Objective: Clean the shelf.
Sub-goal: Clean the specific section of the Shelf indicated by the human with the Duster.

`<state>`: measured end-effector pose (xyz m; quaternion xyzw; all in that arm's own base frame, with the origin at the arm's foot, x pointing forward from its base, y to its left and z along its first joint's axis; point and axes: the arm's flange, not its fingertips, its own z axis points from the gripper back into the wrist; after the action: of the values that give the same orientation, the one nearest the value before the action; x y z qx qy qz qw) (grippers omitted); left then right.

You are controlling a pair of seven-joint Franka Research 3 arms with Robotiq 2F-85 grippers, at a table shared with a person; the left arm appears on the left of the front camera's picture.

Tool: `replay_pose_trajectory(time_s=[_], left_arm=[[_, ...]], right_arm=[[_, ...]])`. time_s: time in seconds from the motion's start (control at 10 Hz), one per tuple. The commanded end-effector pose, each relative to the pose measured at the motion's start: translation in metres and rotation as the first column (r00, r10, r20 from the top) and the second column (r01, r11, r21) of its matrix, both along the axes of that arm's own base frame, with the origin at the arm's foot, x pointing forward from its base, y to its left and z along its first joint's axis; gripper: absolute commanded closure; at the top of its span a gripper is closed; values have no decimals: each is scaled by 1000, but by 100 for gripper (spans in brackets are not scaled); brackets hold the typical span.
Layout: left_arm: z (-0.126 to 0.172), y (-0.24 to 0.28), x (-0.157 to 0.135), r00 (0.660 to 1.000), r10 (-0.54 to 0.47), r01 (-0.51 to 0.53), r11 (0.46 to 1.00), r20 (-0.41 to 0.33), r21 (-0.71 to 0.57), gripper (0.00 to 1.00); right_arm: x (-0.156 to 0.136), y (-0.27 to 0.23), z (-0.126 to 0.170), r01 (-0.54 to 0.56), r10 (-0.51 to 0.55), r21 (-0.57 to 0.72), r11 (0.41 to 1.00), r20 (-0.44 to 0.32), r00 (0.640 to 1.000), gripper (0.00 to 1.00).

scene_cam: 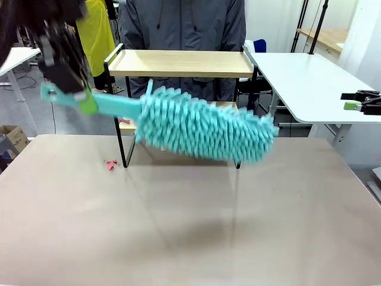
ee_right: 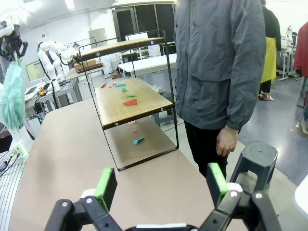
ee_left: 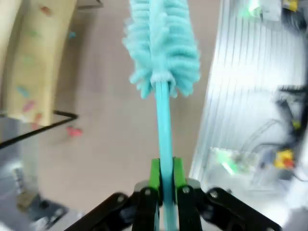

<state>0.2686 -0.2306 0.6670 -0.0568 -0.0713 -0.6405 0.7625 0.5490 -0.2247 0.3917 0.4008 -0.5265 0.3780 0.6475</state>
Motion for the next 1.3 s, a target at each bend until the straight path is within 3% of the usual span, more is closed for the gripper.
replay_pose_trajectory(time_s=[0.0, 0.1, 0.2, 0.4, 0.5, 0.8, 0.9, 1.2], left_arm=[[-29, 3, 4, 988, -95, 106, 991, -121, 85, 87], [-56, 11, 6, 981, -112, 138, 976, -158, 166, 87], [-79, 26, 10, 978, -72, 104, 981, -197, 161, 87], [-114, 62, 12, 979, 4, 50, 963, -203, 263, 87], [-122, 81, 13, 986, 30, 12, 968, -167, 250, 87], [-118, 107, 22, 999, 31, -35, 992, 36, 123, 87], [-121, 97, 22, 990, 76, -49, 974, -115, 221, 87], [-121, 97, 22, 990, 76, -49, 974, -115, 221, 87]], right_arm=[[1, 1, 3, -1, 1, -2, 1000, 5, 1000, 0], [1, 1, 3, -1, 1, -2, 1000, 5, 1000, 0], [1, 1, 3, -1, 1, -2, 1000, 5, 1000, 0], [1, 1, 3, -1, 1, -2, 1000, 5, 1000, 0], [1, 1, 3, -1, 1, -2, 1000, 5, 1000, 0], [1, 1, 3, -1, 1, -2, 1000, 5, 1000, 0], [1, 1, 3, -1, 1, -2, 1000, 5, 1000, 0], [1, 1, 3, -1, 1, -2, 1000, 5, 1000, 0]])
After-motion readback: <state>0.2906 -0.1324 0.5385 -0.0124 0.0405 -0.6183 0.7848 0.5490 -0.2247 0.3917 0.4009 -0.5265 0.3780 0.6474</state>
